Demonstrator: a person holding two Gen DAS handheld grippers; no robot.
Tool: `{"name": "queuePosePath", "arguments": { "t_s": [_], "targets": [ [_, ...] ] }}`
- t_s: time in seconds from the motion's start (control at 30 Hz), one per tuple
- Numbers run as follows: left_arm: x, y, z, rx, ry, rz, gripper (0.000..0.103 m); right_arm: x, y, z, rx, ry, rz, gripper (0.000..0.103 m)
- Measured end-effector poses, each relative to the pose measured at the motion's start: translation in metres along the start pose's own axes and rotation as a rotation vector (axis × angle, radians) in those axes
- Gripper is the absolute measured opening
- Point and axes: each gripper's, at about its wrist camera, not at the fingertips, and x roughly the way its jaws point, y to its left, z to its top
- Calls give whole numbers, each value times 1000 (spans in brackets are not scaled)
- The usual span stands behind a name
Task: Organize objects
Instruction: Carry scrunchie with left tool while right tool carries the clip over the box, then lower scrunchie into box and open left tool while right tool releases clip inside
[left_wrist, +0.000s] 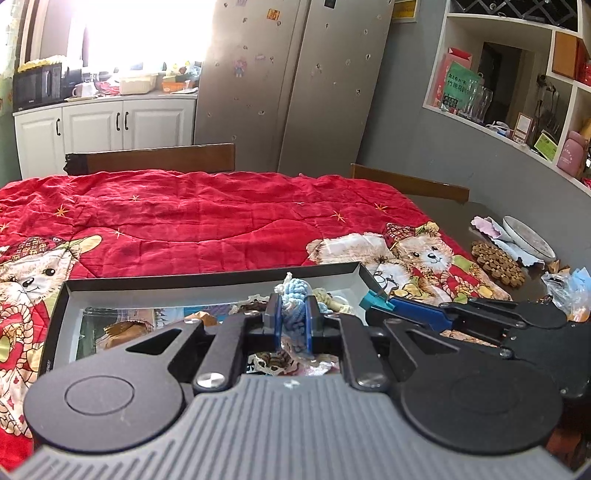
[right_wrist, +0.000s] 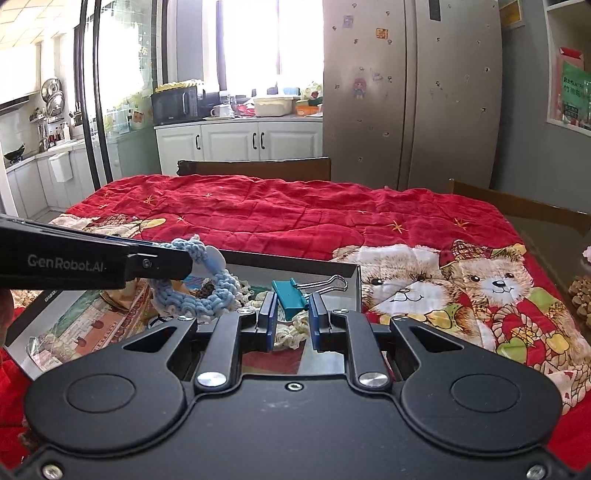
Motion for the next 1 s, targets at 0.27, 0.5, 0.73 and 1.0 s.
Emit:
{"name": "queuePosePath", "arguments": {
  "t_s": [0.27,0.5,0.73,1.0],
  "targets": [
    [12,6,-1,-7,23,6,15,10,5,-2,-18,14,6,17],
    [21,9,-4,1,46,24,15,20,5,-3,-11,40,19,17],
    [28,10,-8,18,66,43,15,30,9,-3,-24,66,12,17],
    [35,11,-10,36,83,64,16,38,9,-7,-29,94,9,17]
  ]
}}
